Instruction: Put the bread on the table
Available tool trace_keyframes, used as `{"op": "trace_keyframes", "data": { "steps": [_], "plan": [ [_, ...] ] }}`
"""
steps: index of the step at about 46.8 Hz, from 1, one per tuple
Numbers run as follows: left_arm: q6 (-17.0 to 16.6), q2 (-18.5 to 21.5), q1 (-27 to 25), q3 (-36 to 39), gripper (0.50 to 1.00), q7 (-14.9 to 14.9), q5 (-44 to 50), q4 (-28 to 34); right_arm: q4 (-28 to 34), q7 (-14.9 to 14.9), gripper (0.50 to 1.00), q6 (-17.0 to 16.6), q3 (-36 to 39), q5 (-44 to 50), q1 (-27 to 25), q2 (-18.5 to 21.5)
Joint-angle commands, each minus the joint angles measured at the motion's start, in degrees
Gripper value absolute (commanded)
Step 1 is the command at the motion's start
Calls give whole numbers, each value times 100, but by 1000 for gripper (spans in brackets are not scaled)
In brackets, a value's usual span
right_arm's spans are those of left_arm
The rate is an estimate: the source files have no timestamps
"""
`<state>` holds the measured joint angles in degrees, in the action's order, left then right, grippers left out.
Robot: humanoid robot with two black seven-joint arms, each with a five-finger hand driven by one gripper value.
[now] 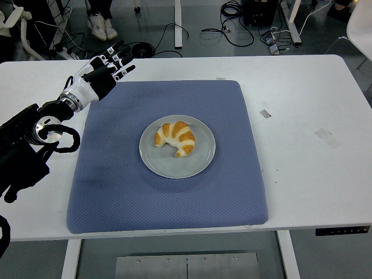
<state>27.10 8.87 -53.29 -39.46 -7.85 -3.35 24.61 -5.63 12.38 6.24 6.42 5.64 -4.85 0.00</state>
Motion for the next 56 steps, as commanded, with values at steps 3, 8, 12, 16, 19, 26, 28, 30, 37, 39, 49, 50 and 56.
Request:
{"op": "trace_keyframes", "data": {
  "steps": [3, 8, 12, 16, 19, 26, 28, 30, 37, 39, 49, 50, 56],
  "plan": [
    [-3, 1, -6, 0, 983, 2, 1, 0, 0, 1, 1000, 0, 0, -2, 2, 0],
    [-3, -8, 12, 0, 983, 2, 1, 0, 0, 1, 1000, 0, 0, -2, 2, 0],
    [-37, -34, 29, -9, 983, 2, 10, 0, 0, 1, 1000, 0, 0, -2, 2, 0],
    [-108, -69, 38, -18, 983, 2, 18, 0, 0, 1, 1000, 0, 0, -2, 2, 0],
    [-134, -87, 47, -35, 983, 2, 18, 0, 0, 1, 1000, 0, 0, -2, 2, 0],
    [-301, -96, 56, -97, 983, -33, 1, 0, 0, 1, 1000, 0, 0, -2, -7, 0],
    [-345, -61, 38, -114, 983, -42, -34, 9, 0, 1, 1000, 0, 0, -2, 2, 0],
    [-380, -34, 12, -123, 983, -50, -61, 9, 0, 1, 1000, 0, 0, -2, -7, 0],
    [-398, -51, 12, -88, 983, -33, -78, 35, 0, 1, 1000, 0, 0, -2, -7, 0],
    [-398, -60, 12, -53, 983, -15, -78, 35, 0, 1, 1000, 0, 0, -2, 2, 0],
    [-372, -25, -15, -53, 983, -15, -78, 114, 0, 1, 1000, 0, 0, -2, 2, 0],
    [-380, -25, -23, -70, 983, -24, -78, 114, 0, 1, 1000, 0, 0, -2, 2, 0],
    [-389, 62, -23, -106, 983, -15, -78, 114, 0, 1, 1000, 0, 0, 7, 2, 0]
  ]
}}
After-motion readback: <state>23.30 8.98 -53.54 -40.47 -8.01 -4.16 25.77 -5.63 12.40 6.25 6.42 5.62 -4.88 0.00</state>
